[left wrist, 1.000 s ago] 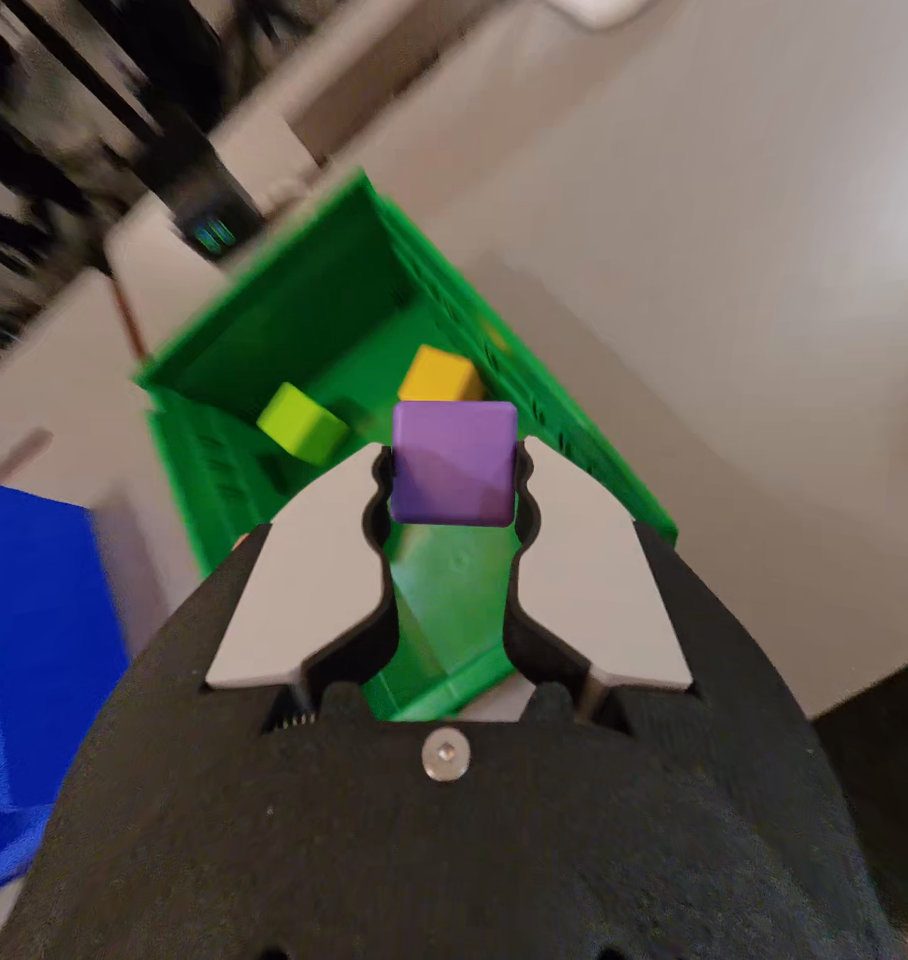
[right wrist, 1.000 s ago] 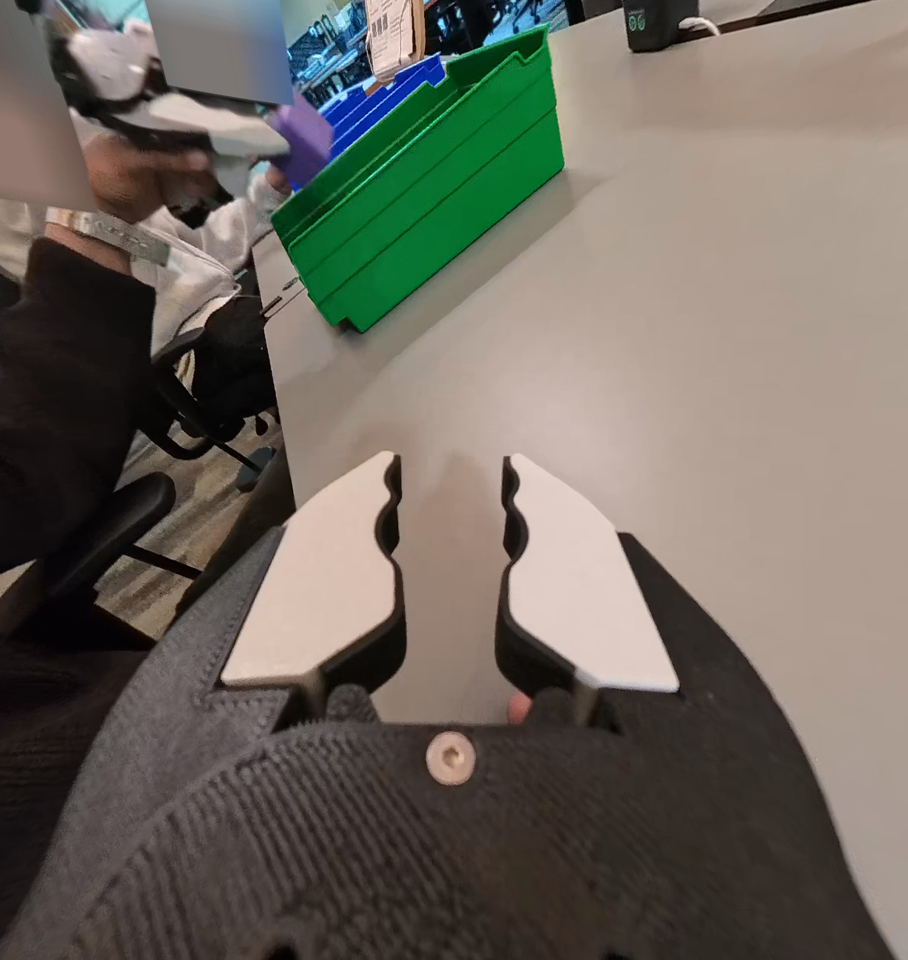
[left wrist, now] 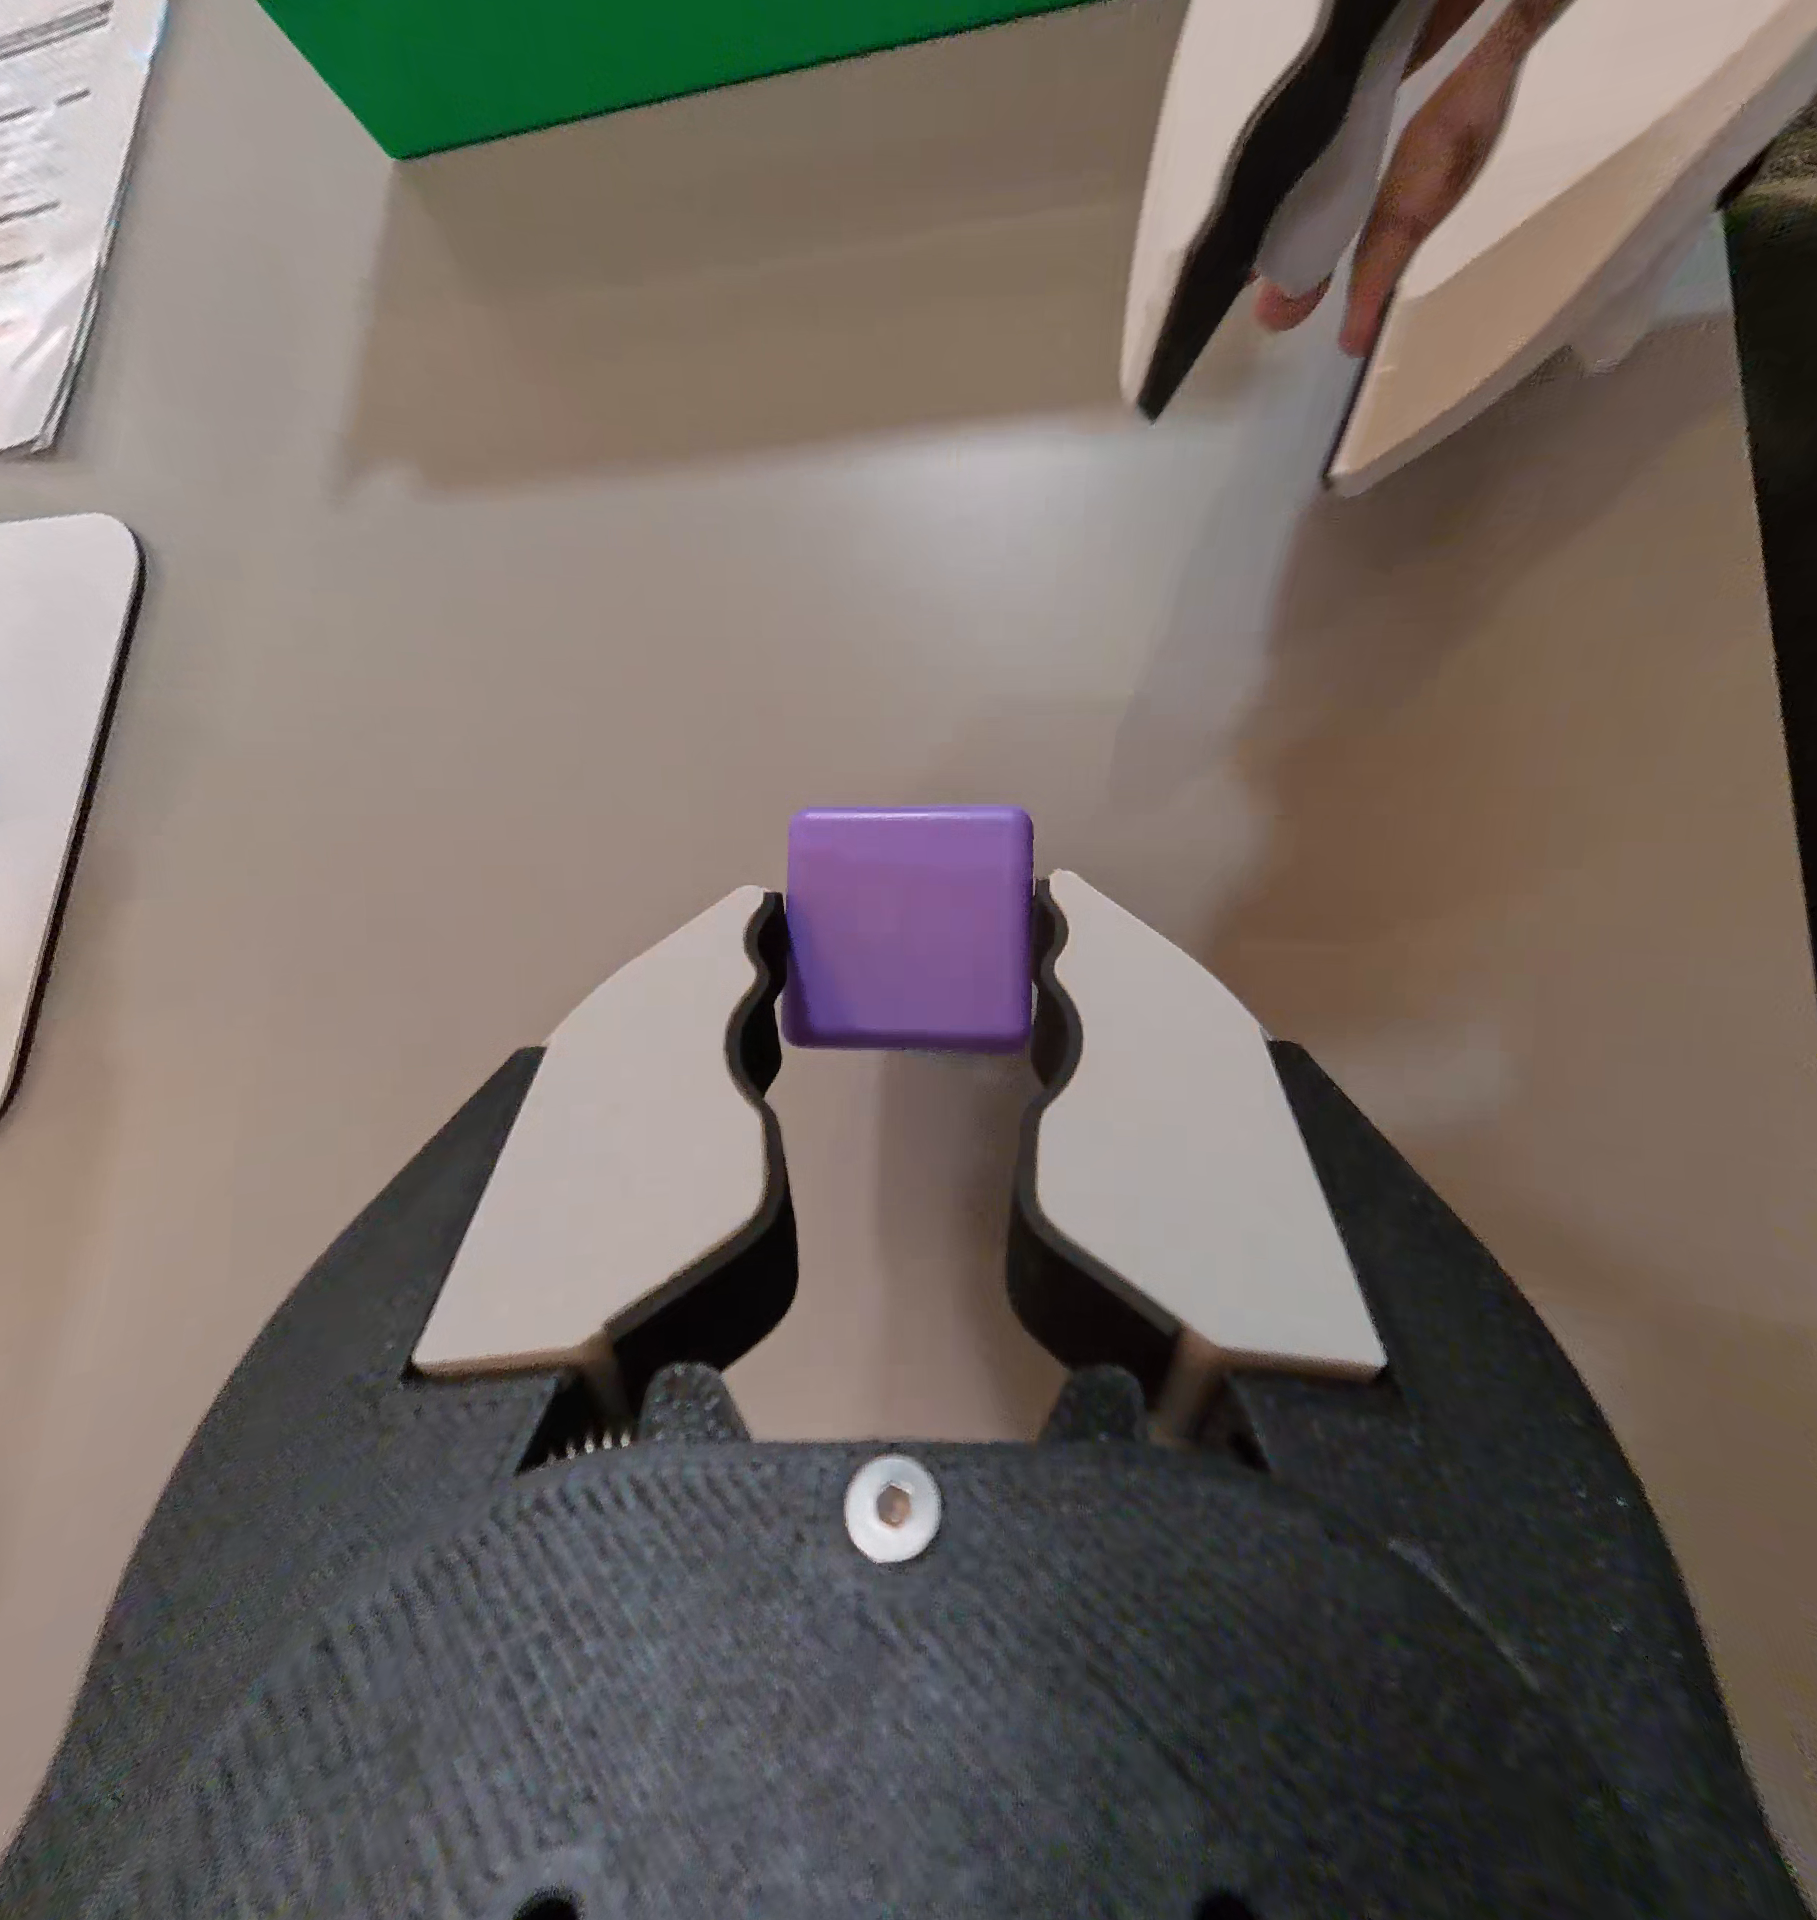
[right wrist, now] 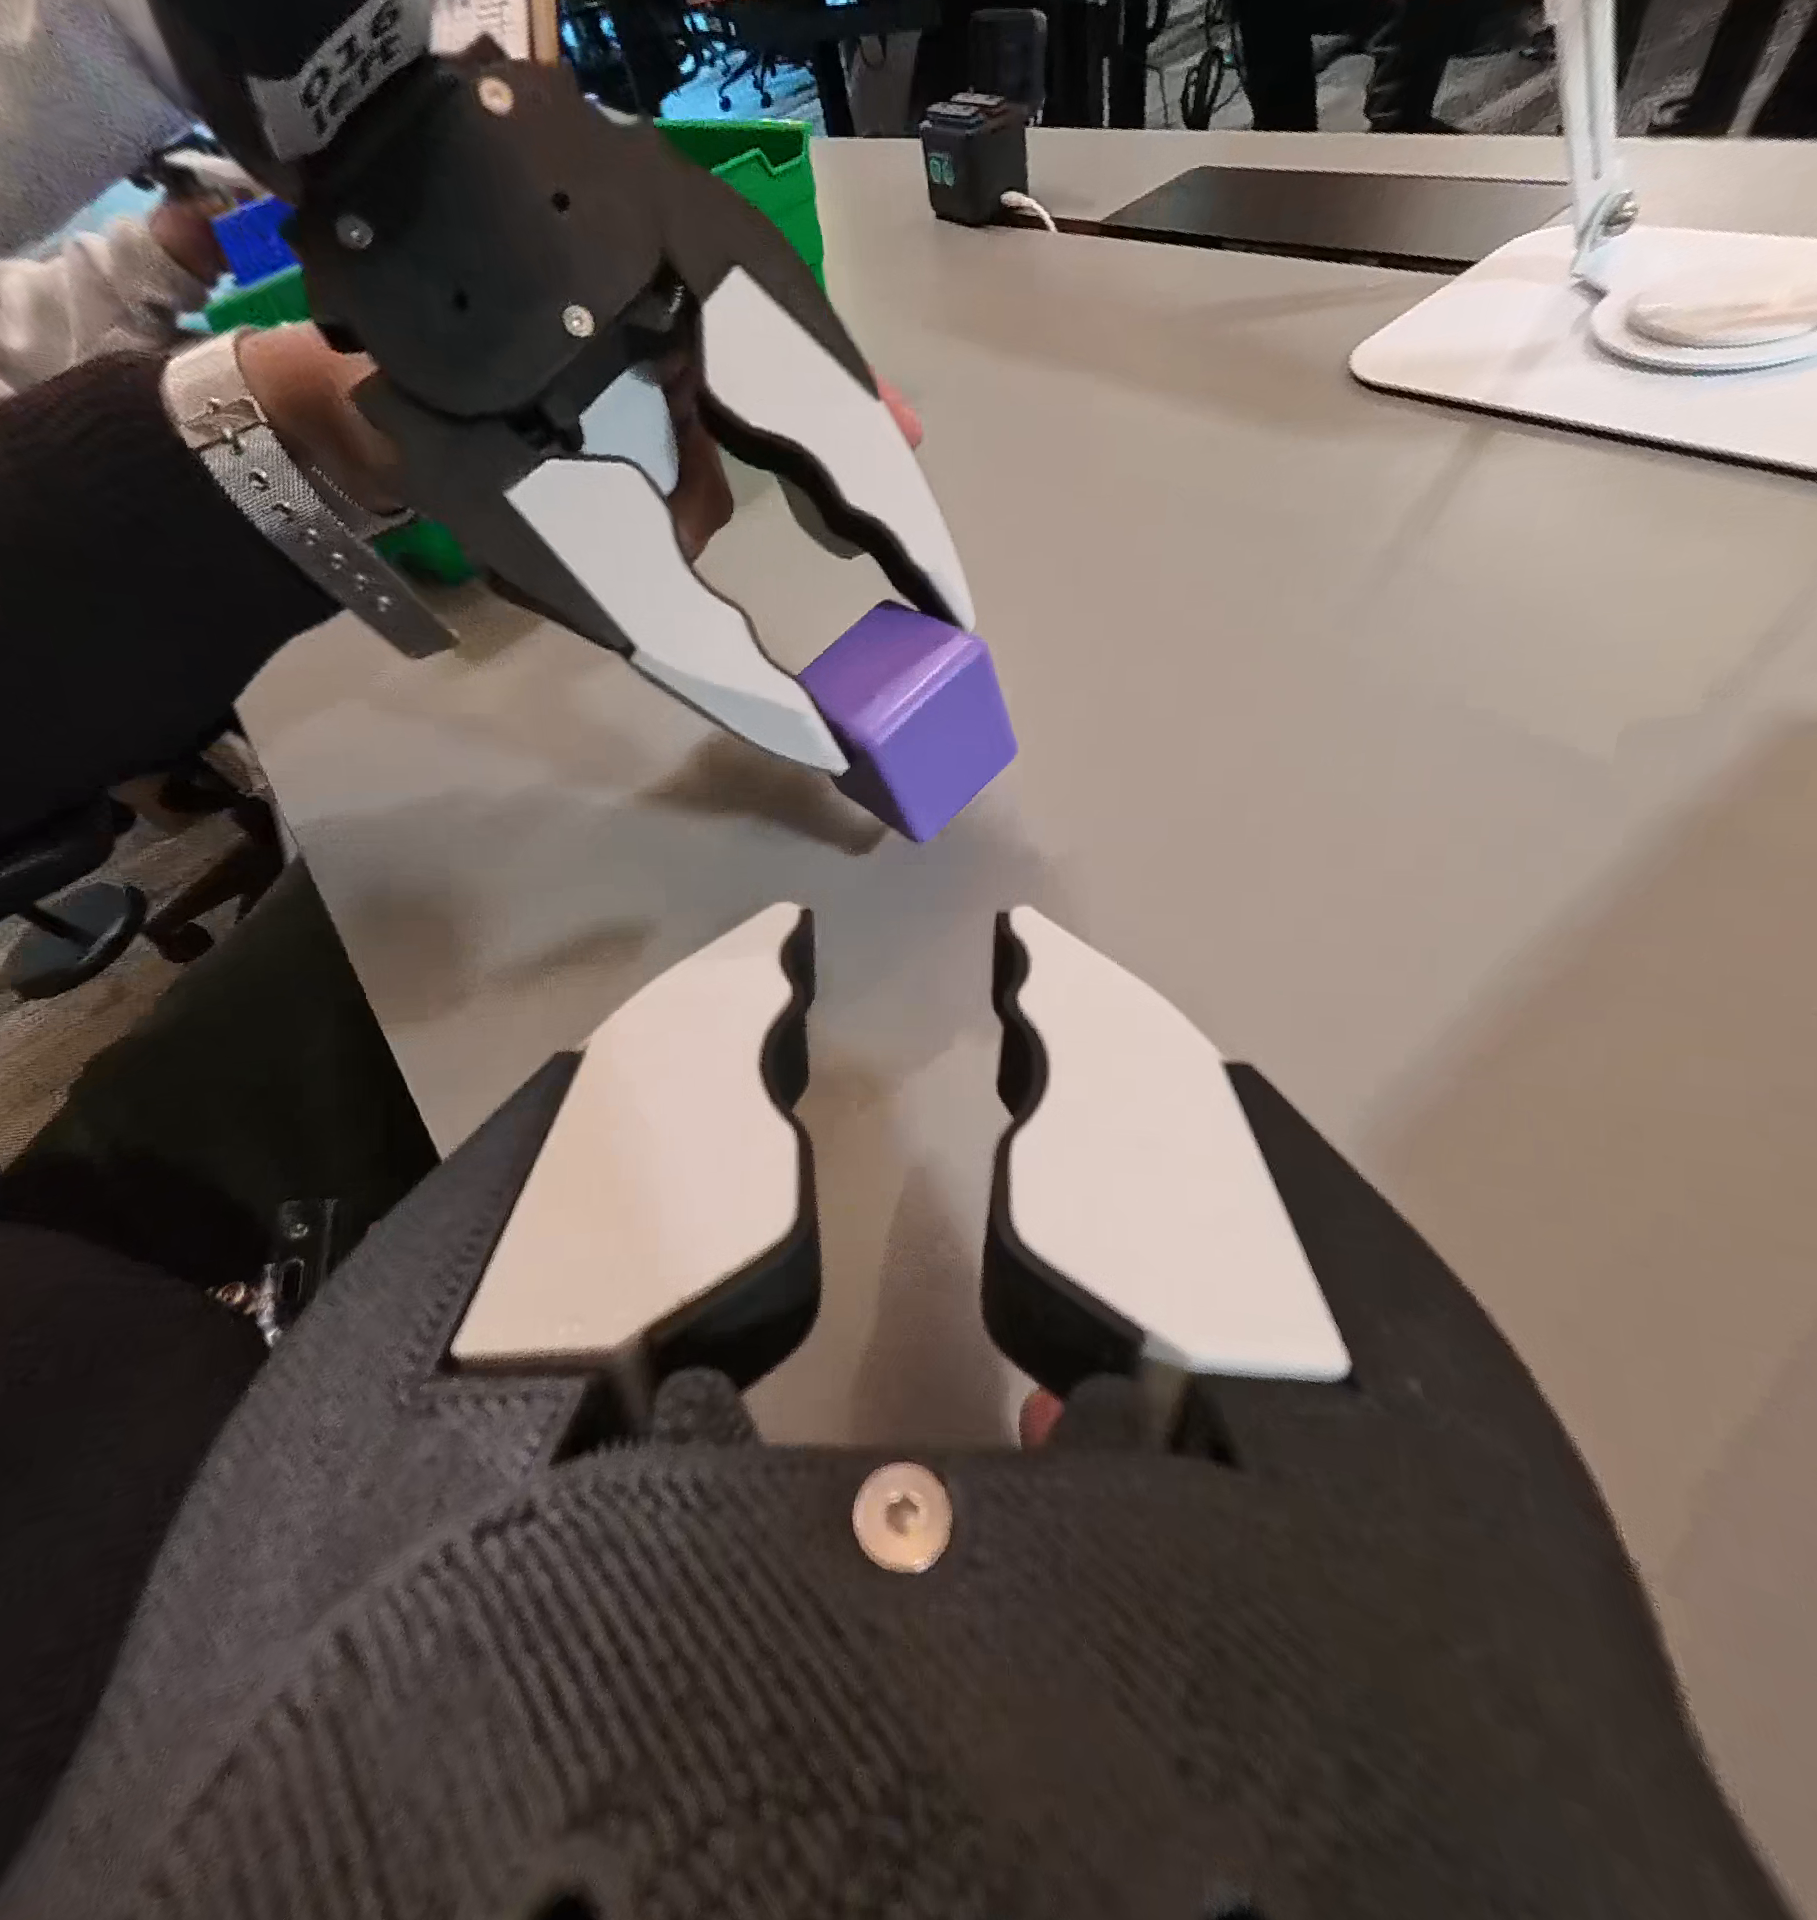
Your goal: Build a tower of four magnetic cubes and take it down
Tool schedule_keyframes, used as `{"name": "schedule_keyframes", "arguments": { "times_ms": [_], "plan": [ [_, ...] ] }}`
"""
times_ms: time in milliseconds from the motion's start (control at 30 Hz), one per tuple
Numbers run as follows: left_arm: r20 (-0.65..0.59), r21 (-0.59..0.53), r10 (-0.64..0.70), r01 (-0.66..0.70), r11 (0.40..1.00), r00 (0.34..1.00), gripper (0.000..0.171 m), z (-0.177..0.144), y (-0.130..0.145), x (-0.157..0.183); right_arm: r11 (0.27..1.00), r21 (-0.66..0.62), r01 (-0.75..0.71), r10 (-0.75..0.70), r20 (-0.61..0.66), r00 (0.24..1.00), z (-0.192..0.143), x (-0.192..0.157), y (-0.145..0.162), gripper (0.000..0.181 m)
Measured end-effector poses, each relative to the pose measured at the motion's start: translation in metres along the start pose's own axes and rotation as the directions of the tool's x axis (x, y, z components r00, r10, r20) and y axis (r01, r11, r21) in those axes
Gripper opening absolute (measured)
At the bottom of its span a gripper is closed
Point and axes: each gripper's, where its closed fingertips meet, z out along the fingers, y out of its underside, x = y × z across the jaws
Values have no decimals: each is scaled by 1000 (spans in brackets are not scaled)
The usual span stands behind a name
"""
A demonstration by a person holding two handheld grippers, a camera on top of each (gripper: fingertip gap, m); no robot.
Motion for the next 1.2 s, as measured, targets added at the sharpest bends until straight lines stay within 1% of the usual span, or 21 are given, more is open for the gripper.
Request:
{"name": "schedule_keyframes", "arguments": {
  "times_ms": [300, 600, 667, 933, 1133, 1200],
  "plan": [
    [-66, 11, 71, -71, 997, 995, 49, 36, -18, -17, 999, -2, -50, 49, -99, 994, -30, 15, 18, 33],
    [-94, -12, 107, -109, 994, 990, 49, 63, -25, -36, 994, 16, -108, 109, -187, 976, -59, 29, 32, 33],
    [-91, -8, 124, -125, 992, 988, 49, 67, -26, -40, 993, 21, -115, 117, -200, 973, -64, 31, 33, 33],
    [-137, -9, 119, -121, 993, 983, 49, 75, -31, -46, 987, 44, -153, 159, -241, 957, -80, 39, 39, 33],
    [-174, 3, 92, -93, 996, 980, 49, 80, -35, -47, 986, 48, -161, 168, -255, 952, -86, 40, 42, 33],
    [-175, -11, 88, -91, 996, 981, 49, 82, -32, -47, 985, 50, -165, 173, -255, 951, -87, 40, 43, 33]
  ]
}}
